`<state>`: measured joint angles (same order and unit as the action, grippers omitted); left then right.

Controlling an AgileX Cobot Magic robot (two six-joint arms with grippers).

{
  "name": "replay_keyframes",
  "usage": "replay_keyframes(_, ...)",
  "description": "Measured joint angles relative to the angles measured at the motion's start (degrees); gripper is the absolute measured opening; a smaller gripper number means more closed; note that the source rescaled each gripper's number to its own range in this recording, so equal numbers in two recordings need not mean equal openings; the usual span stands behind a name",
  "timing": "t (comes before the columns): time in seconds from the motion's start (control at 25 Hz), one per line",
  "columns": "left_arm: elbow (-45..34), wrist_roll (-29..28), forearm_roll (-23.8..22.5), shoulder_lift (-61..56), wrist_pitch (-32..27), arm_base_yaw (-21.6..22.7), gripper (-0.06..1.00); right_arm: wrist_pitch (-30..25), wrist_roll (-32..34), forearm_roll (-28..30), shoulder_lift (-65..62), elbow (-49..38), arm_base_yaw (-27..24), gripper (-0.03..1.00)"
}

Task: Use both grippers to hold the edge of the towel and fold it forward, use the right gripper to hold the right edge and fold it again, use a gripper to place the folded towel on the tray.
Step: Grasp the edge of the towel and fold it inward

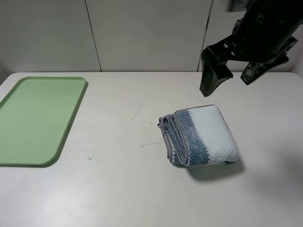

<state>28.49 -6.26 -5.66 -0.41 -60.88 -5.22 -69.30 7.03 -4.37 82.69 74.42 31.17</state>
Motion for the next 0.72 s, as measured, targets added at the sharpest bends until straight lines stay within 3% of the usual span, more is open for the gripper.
replay_keyframes(0.72,0.00,0.06,0.00,0.00,0.00,0.00,0.99,-0.28,-0.47,-1.75,-32.94,-20.08,0.00,1.00)
